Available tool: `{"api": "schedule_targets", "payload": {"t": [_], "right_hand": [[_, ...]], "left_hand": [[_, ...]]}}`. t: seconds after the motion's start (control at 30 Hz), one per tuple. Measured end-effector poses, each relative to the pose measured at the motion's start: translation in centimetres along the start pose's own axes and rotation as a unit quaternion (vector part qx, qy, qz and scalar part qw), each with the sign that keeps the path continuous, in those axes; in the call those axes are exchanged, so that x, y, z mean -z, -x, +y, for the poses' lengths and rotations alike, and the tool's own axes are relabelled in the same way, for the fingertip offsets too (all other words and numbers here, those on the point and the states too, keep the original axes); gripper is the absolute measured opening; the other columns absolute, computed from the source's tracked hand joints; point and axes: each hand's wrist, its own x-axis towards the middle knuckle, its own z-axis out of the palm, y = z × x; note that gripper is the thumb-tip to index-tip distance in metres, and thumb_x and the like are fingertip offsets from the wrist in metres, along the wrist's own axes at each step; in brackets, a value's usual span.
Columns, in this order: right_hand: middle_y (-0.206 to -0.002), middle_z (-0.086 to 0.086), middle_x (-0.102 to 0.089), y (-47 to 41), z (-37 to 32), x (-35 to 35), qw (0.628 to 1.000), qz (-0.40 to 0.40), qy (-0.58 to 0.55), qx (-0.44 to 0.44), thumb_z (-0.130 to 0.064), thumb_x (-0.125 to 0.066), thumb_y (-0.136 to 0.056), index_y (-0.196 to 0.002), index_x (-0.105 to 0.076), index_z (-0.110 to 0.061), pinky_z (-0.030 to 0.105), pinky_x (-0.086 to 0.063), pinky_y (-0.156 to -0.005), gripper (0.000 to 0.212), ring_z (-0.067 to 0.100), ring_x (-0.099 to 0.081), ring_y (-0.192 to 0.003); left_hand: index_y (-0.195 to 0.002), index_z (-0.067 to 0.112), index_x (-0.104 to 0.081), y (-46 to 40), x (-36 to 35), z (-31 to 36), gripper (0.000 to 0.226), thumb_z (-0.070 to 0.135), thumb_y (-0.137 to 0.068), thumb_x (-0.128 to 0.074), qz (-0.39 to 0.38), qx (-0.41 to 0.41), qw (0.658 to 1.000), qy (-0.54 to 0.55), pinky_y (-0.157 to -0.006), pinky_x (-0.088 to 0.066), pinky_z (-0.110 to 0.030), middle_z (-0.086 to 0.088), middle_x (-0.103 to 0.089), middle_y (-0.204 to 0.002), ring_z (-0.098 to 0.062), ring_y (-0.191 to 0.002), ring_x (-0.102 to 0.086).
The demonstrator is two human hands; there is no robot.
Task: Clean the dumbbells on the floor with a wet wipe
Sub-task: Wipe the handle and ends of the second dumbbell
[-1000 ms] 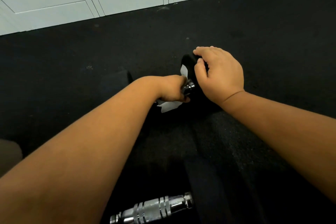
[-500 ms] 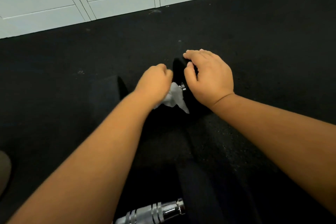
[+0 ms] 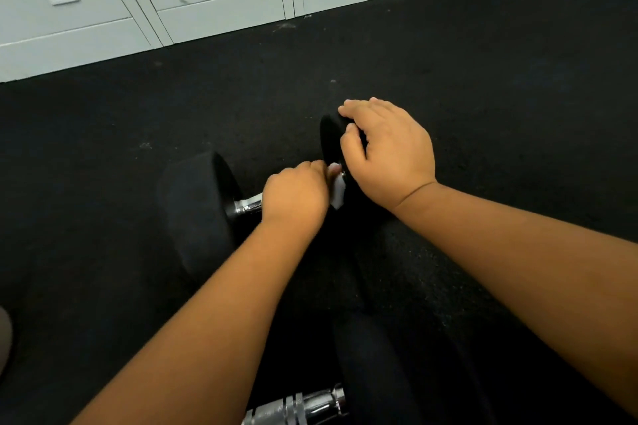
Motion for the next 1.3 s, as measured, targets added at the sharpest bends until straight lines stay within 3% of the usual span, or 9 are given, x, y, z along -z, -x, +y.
{"api": "schedule_targets", "payload": {"t": [0.1,0.2,0.27,0.37,0.47,0.63,0.83,1.07,1.3], "right_hand": [[-0.127,-0.004,-0.064,-0.4,0.0,-0.2,1.000,-0.005,-0.006,-0.007,-0.027,-0.041,-0.093,-0.123,-0.063,-0.019,0.035,-0.039,-0.106,0.039,0.021,-0.050,-0.129],[-0.128,-0.004,-0.064,-0.5,-0.2,-0.1,1.000,-0.008,-0.006,-0.013,-0.027,-0.041,-0.093,-0.124,-0.063,-0.020,0.035,-0.040,-0.106,0.038,0.020,-0.050,-0.129],[-0.126,-0.004,-0.065,-0.4,-0.2,-0.1,1.000,-0.003,-0.003,-0.010,-0.026,-0.043,-0.092,-0.122,-0.064,-0.019,0.033,-0.038,-0.105,0.037,0.021,-0.051,-0.128],[-0.126,-0.004,-0.065,-0.3,-0.1,-0.1,1.000,0.003,0.002,-0.009,-0.026,-0.042,-0.092,-0.121,-0.065,-0.019,0.033,-0.040,-0.105,0.038,0.021,-0.052,-0.128],[-0.126,-0.004,-0.065,-0.1,0.1,-0.2,1.000,0.005,-0.001,-0.003,-0.027,-0.040,-0.091,-0.121,-0.064,-0.019,0.033,-0.039,-0.107,0.039,0.021,-0.052,-0.127],[-0.126,-0.004,-0.065,0.1,0.2,-0.1,1.000,0.009,-0.001,0.003,-0.027,-0.040,-0.092,-0.122,-0.064,-0.018,0.033,-0.039,-0.108,0.039,0.020,-0.052,-0.127],[-0.125,-0.003,-0.066,-0.3,0.1,-0.2,1.000,0.008,-0.002,-0.001,-0.026,-0.041,-0.091,-0.120,-0.065,-0.018,0.033,-0.039,-0.108,0.039,0.020,-0.053,-0.126],[-0.127,-0.003,-0.064,-0.2,0.2,-0.2,1.000,0.006,-0.013,0.001,-0.031,-0.034,-0.090,-0.122,-0.064,-0.019,0.039,-0.040,-0.107,0.046,0.022,-0.050,-0.129],[-0.126,-0.002,-0.065,-0.2,0.3,-0.3,1.000,0.011,-0.009,0.002,-0.028,-0.038,-0.089,-0.120,-0.065,-0.017,0.037,-0.042,-0.105,0.043,0.024,-0.052,-0.128]], "left_hand": [[-0.103,0.016,-0.053,-1.9,1.7,-0.6,0.021,0.033,-0.098,-0.041,-0.123,0.002,0.992,0.034,-0.067,-0.041,-0.036,-0.005,-0.060,-0.096,-0.026,-0.080,-0.055],[-0.106,0.013,-0.054,-1.4,0.7,-1.0,0.017,0.024,-0.096,-0.046,-0.080,-0.034,0.996,0.034,-0.068,-0.046,-0.039,-0.007,-0.061,-0.106,-0.030,-0.090,-0.060],[-0.106,0.013,-0.053,-1.6,0.4,-1.2,0.020,0.028,-0.093,-0.047,-0.089,0.015,0.994,0.055,-0.073,-0.049,-0.040,-0.006,-0.061,-0.100,-0.031,-0.089,-0.060],[-0.134,0.023,-0.037,-2.3,1.0,-0.9,0.049,0.038,-0.089,-0.050,-0.189,0.159,0.969,0.029,-0.083,-0.044,-0.045,-0.003,-0.059,-0.106,-0.030,-0.100,-0.058],[-0.121,0.020,-0.053,-1.2,-0.4,0.5,0.033,0.038,-0.098,-0.038,-0.060,0.160,0.985,-0.031,-0.076,-0.035,-0.042,-0.002,-0.064,-0.101,-0.029,-0.095,-0.060],[-0.103,0.017,-0.061,2.4,-3.6,-0.4,0.038,0.037,-0.098,-0.029,0.166,0.036,0.985,-0.031,-0.074,-0.040,-0.042,-0.004,-0.063,-0.088,-0.028,-0.079,-0.057],[-0.096,0.016,-0.065,1.7,-1.9,-0.4,0.051,0.037,-0.102,-0.019,0.092,0.215,0.972,0.005,-0.084,-0.037,-0.043,-0.007,-0.067,-0.093,-0.033,-0.092,-0.057],[-0.108,0.017,-0.056,-0.5,-1.1,2.2,0.028,0.029,-0.101,-0.031,0.065,0.070,0.995,-0.036,-0.073,-0.037,-0.036,-0.003,-0.065,-0.107,-0.027,-0.096,-0.061],[-0.092,0.015,-0.067,1.2,-2.1,-0.1,0.040,0.034,-0.101,-0.033,0.109,0.237,0.965,0.011,-0.081,-0.037,-0.041,-0.007,-0.068,-0.091,-0.032,-0.088,-0.058]]}}
